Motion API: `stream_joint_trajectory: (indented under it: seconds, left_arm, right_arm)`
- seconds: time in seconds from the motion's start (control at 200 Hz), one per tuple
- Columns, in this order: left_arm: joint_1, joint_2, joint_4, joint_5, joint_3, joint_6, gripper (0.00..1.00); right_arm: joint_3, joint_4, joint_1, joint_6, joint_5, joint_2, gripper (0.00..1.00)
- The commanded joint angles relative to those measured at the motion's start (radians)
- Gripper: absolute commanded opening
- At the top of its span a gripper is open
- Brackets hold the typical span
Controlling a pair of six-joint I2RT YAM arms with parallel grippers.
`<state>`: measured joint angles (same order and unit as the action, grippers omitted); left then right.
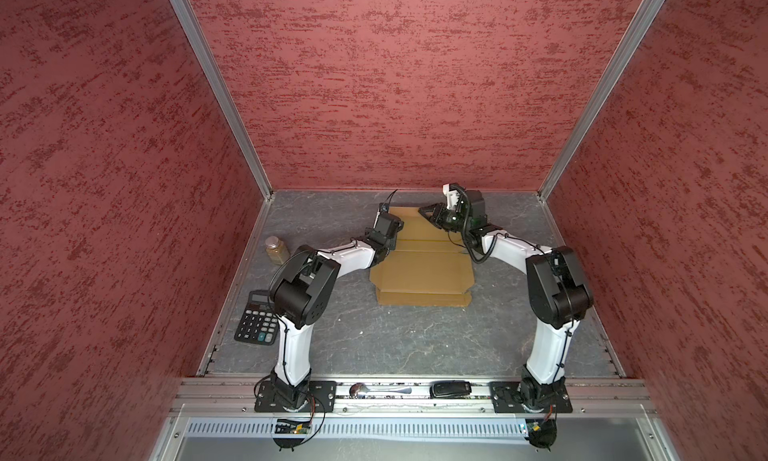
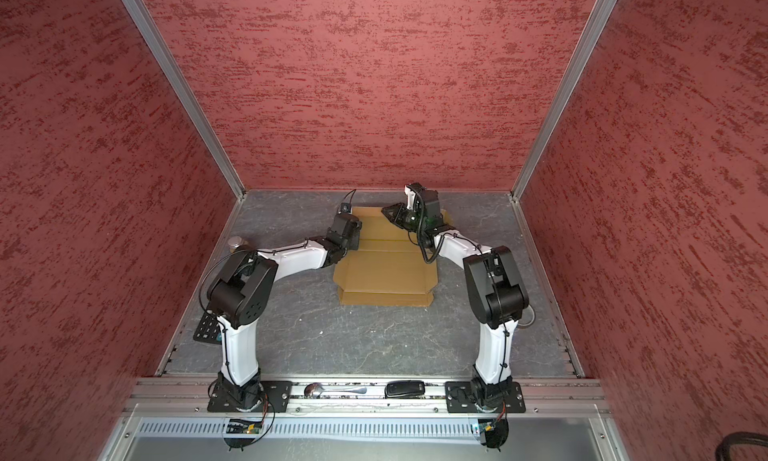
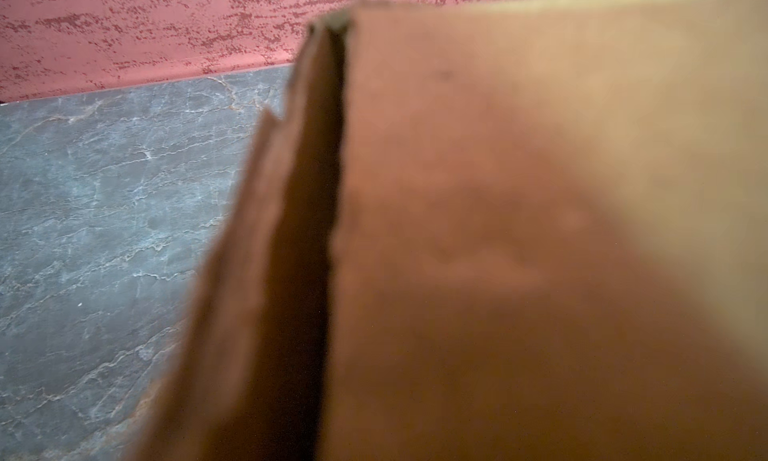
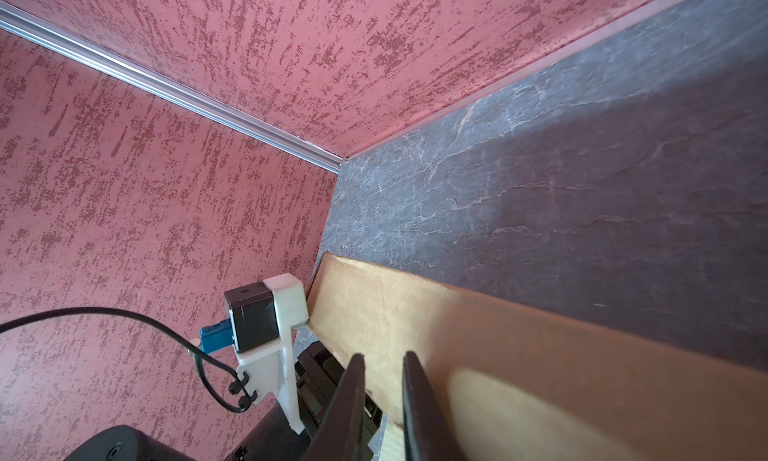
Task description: Fold the paper box
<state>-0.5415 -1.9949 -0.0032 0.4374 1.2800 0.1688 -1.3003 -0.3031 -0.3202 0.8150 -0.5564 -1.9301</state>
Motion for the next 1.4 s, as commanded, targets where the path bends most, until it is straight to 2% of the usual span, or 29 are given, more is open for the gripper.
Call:
stream_joint_trajectory:
  seconds: [0.0,0.22,0.481,0.822,1.022,1.393]
  left_arm:
    - [0.008,-0.01,-0.011,-0.018,0.004,0.009,0.12]
    - [0.012,-0.004,0.0,-0.019,-0.005,0.008,0.11]
    - [0.015,0.014,0.014,-0.023,-0.036,0.011,0.1]
    - [0.018,0.022,0.028,-0.029,-0.064,0.025,0.1]
    - [0.021,0.03,0.039,-0.034,-0.073,0.025,0.1]
    - [0.022,0.034,0.035,-0.044,-0.061,0.024,0.1]
  right_arm:
    - [-0.008,-0.018,-0.008,0.01,0.016,-0.002,0.23]
    - [-0.029,0.026,-0.008,-0.01,0.037,0.034,0.37]
    - [-0.039,0.144,0.028,-0.079,0.079,0.165,0.48]
    - [0.007,0.501,0.108,-0.279,0.207,0.421,0.59]
    - [-0.051,0.66,0.138,-0.398,0.251,0.373,0.64]
    - [-0.117,0.705,0.149,-0.453,0.291,0.22,0.66]
